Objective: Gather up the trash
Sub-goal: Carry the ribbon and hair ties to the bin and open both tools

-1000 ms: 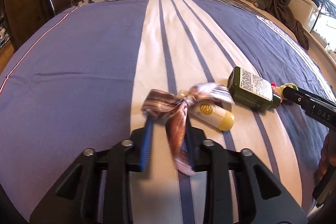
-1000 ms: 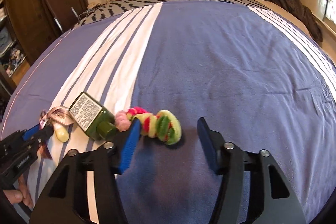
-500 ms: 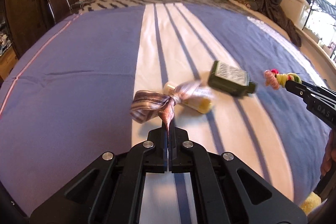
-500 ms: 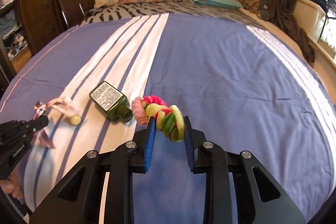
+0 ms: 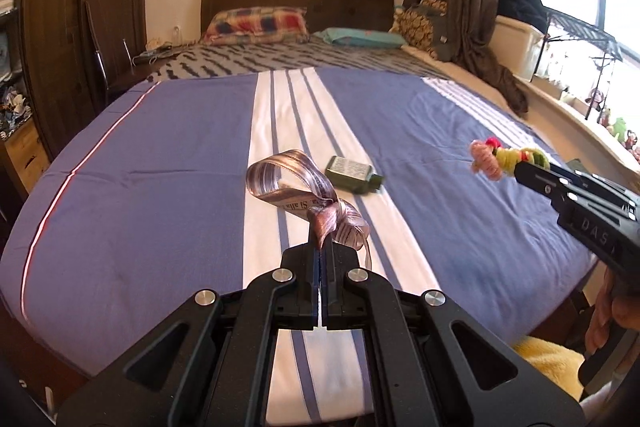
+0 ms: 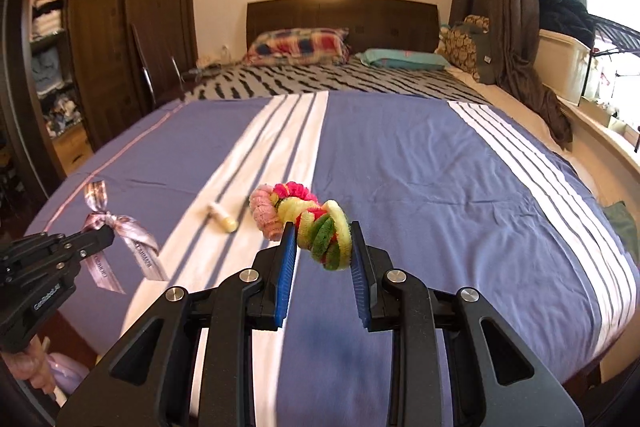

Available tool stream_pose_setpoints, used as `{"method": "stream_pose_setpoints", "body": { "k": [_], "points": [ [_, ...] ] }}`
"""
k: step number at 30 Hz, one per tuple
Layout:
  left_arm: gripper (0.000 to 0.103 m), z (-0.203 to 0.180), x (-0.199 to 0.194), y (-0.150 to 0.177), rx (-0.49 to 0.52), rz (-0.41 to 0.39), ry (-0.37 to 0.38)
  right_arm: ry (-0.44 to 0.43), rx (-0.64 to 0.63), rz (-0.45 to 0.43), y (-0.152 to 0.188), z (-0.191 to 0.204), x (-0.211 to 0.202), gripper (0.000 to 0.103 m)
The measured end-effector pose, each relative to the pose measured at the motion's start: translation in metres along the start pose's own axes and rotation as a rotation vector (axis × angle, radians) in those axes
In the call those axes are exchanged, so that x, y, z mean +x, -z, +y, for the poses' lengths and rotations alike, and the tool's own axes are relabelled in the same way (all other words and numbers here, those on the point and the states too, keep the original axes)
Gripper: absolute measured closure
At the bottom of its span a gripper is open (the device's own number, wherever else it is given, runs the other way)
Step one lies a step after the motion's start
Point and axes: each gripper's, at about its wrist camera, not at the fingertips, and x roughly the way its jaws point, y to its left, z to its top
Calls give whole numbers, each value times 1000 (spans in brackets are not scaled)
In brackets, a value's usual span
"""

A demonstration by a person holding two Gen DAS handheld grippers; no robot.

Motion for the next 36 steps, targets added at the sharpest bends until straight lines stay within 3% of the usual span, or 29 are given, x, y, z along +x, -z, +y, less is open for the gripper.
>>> {"method": "stream_pose_setpoints", "body": {
  "k": [6,10,16,30,36],
  "points": [
    [103,-15,-43,47,11,-11,9,-28,30,-31,44,9,-59,76],
    [103,-23,-56,84,19,10,21,-18,-8,13,86,15,-75,76],
    [103,-38,-50,145,44,122,44,-12,-12,123,134,12,-70,76],
    [103,-34,-13,226,16,330,38,-41,-35,397,233,24,-31,76],
    [103,-38,14,263,20,455,123,-67,-2,484,254,17,-11,76]
  ]
}}
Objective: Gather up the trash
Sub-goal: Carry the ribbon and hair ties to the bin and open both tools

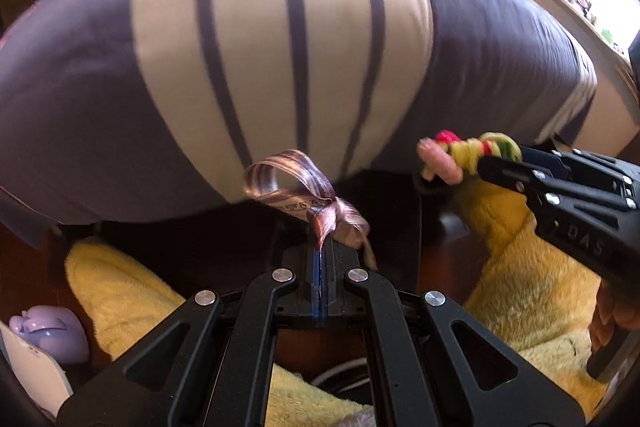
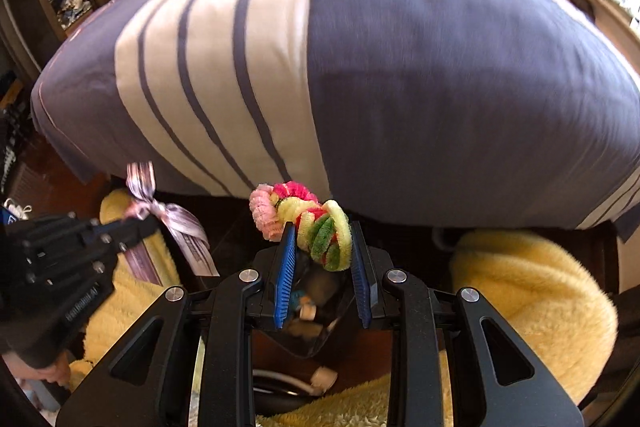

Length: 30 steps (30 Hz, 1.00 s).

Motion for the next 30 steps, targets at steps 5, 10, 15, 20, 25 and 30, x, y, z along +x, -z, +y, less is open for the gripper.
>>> {"method": "stream_pose_setpoints", "body": {
  "k": [5,10,15,20,25,30],
  "points": [
    [103,1,21,7,-4,65,40,-14,11,63,7,-4,27,76],
    [102,4,32,6,-10,88,56,-24,18,82,6,-1,36,74],
    [87,6,35,6,-25,97,50,-34,38,78,-1,-3,38,64],
    [71,8,27,2,-29,71,32,-25,64,55,-4,-11,29,51],
    [58,10,12,-4,-30,40,50,-20,85,4,-11,-17,13,45],
    [50,14,-6,-12,-33,-3,35,-10,108,-41,-18,-28,0,42]
  ]
}}
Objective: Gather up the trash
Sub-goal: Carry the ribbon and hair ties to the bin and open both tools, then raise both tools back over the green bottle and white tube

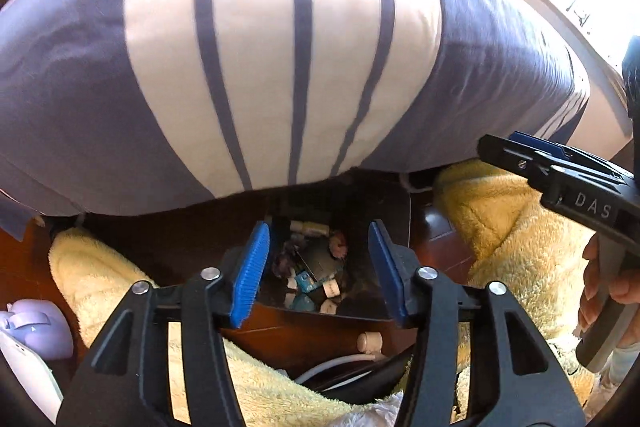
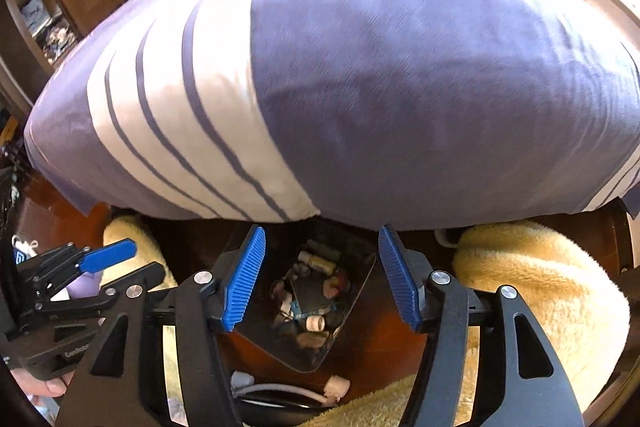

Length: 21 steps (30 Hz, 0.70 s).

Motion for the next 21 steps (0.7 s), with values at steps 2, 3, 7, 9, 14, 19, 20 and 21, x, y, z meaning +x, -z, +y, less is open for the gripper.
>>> {"method": "stream_pose_setpoints", "body": {
  "k": [2,3,7,9,14,19,20,21],
  "points": [
    [44,3,-13,-5,-4,-30,-15,12,5,-27,-5,-5,-9,37],
    [41,3,-17,-8,-8,-42,-21,16,8,-41,-8,-7,-14,35],
    [28,13,-40,-29,-10,-117,-70,37,15,-119,-25,-12,-39,24],
    [22,18,-52,-41,-5,-157,-97,40,13,-146,-33,-14,-48,16],
    [15,31,-72,-76,-17,-223,-152,43,7,-213,-66,-15,-60,11],
    [14,42,-76,-112,-9,-254,-204,46,-31,-229,-109,-12,-53,11],
    [14,44,-76,-121,-8,-258,-213,42,-36,-231,-115,-11,-52,11],
    [14,46,-76,-129,-8,-259,-226,38,-42,-231,-124,-9,-50,11]
  ]
}}
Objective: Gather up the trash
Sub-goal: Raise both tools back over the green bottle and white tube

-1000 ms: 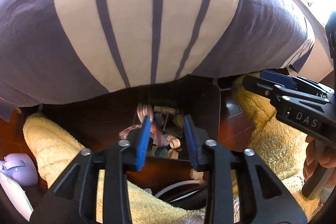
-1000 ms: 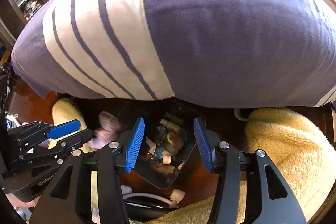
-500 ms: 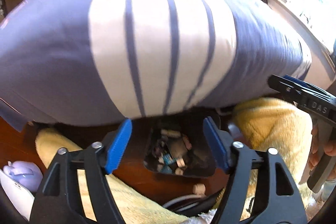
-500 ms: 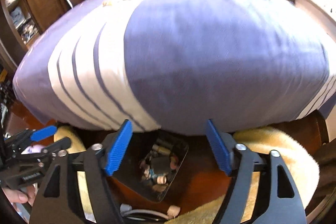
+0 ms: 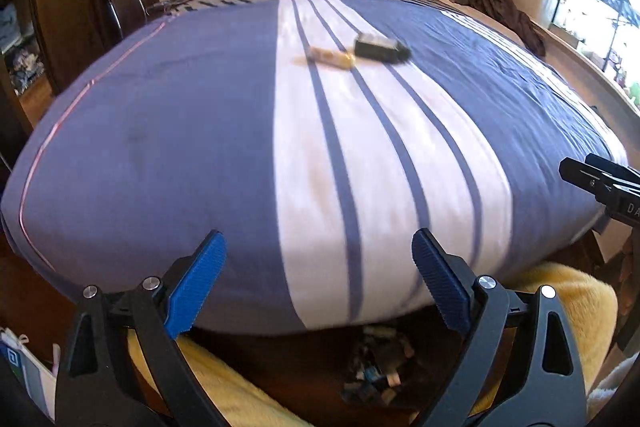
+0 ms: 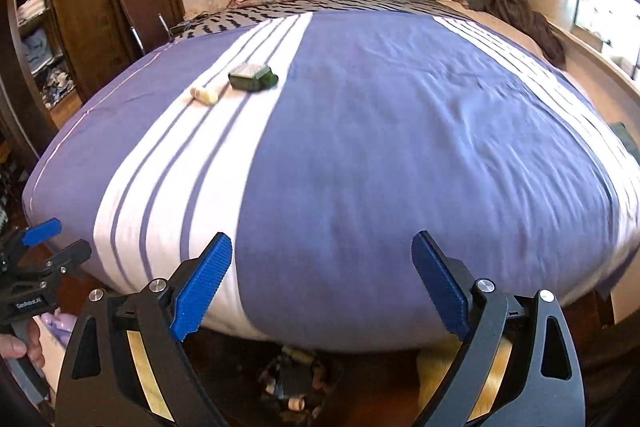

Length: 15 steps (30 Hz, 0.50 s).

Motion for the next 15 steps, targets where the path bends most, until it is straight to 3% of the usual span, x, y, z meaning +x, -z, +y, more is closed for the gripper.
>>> {"method": "stream_pose_setpoints", "body": {
  "k": [15],
  "points": [
    [13,22,78,-107,-36,-11,-79,-28,-111,53,-110,41,114,11]
  ]
}}
